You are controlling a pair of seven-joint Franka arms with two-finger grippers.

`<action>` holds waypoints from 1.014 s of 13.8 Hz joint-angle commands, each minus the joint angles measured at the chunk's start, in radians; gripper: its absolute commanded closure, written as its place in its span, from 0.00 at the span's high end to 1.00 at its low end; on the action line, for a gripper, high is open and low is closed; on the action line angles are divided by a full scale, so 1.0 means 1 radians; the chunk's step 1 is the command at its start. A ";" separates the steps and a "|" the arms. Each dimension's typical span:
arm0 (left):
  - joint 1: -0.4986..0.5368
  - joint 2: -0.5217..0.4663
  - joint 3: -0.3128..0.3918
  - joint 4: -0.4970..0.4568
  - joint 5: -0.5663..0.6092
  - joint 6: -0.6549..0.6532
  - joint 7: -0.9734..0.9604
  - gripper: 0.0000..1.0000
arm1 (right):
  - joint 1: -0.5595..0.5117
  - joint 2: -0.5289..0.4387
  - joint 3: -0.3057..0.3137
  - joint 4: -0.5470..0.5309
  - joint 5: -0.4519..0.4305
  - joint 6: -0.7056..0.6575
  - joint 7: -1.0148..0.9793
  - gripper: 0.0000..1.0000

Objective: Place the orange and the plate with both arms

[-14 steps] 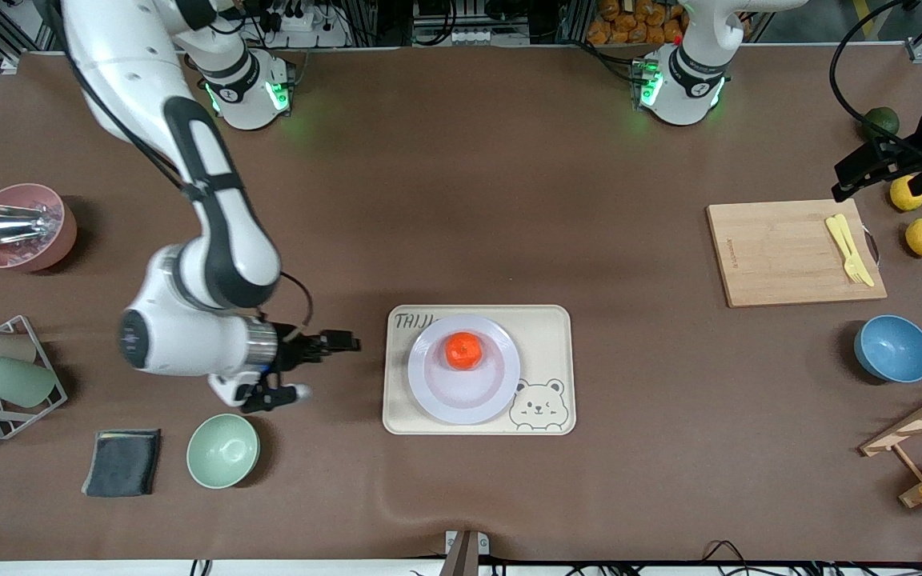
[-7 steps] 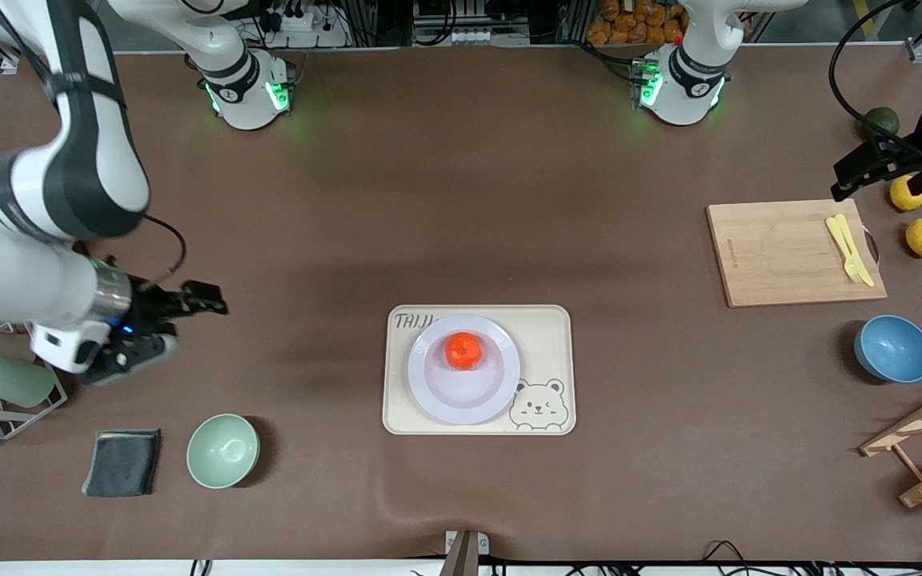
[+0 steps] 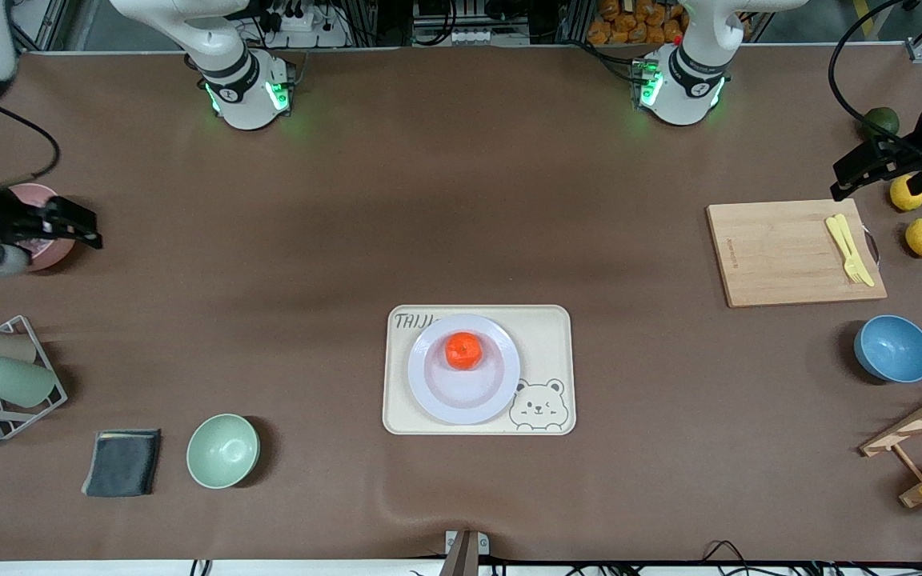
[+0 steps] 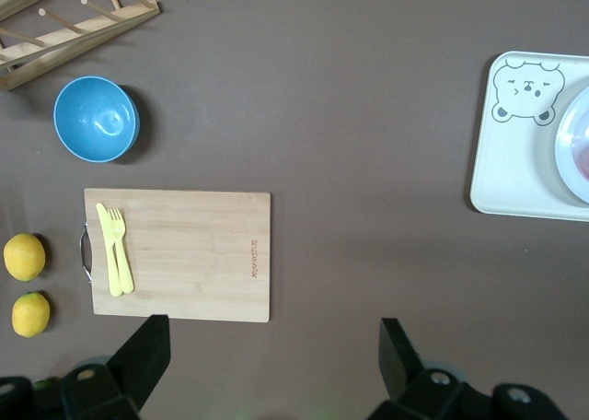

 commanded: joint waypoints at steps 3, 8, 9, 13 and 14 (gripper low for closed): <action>-0.007 -0.034 0.011 -0.024 -0.004 -0.028 0.031 1.00 | -0.037 -0.100 0.041 -0.047 0.005 -0.044 0.197 1.00; -0.007 -0.039 0.010 -0.022 -0.004 -0.029 0.031 1.00 | -0.114 -0.143 0.137 -0.042 0.005 -0.096 0.257 1.00; -0.008 -0.036 0.010 -0.018 -0.004 -0.029 0.030 1.00 | -0.114 -0.140 0.132 -0.044 0.005 -0.096 0.234 1.00; -0.002 -0.036 0.003 -0.016 -0.003 -0.029 0.028 1.00 | -0.117 -0.132 0.129 -0.042 0.005 -0.095 0.164 1.00; -0.002 -0.036 0.000 -0.016 -0.003 -0.029 0.027 1.00 | -0.117 -0.132 0.129 -0.044 0.005 -0.096 0.164 1.00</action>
